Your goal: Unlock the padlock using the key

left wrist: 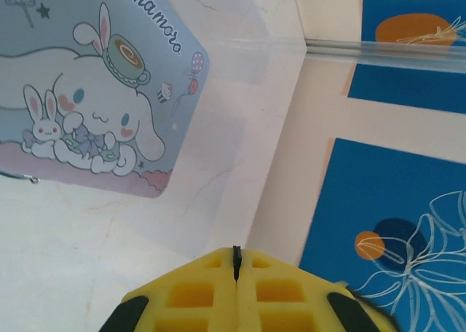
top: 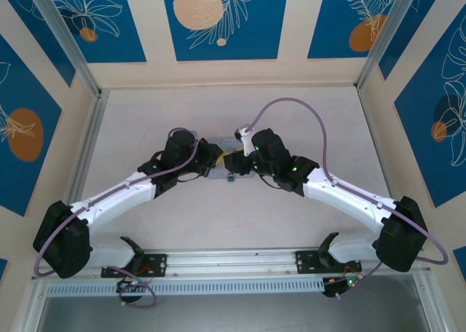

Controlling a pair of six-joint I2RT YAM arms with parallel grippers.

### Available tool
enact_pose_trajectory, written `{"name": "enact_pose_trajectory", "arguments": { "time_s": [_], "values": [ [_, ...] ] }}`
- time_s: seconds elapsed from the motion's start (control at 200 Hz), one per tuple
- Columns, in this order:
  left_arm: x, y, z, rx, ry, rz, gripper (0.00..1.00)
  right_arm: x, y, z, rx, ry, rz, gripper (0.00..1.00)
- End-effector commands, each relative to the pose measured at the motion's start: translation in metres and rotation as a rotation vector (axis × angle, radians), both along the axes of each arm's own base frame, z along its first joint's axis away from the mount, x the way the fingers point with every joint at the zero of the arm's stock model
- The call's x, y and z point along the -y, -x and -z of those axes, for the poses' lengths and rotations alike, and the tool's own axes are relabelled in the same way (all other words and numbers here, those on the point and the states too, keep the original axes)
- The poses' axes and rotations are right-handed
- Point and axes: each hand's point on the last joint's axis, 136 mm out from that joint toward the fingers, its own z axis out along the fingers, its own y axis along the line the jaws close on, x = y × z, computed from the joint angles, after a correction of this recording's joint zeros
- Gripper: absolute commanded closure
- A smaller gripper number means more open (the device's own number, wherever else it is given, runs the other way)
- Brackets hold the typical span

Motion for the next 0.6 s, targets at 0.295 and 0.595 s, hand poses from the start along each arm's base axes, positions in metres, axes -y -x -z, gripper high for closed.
{"name": "enact_pose_trajectory", "arguments": {
  "time_s": [0.295, 0.595],
  "values": [
    [0.002, -0.02, -0.056, 0.663, -0.299, 0.232, 1.0, 0.064, -0.007, -0.041, -0.381, -0.54, 0.137, 0.41],
    [0.002, -0.033, -0.061, 0.594, -0.245, 0.148, 1.0, 0.055, -0.01, -0.051, -0.495, -0.743, 0.125, 0.41]
  ]
}}
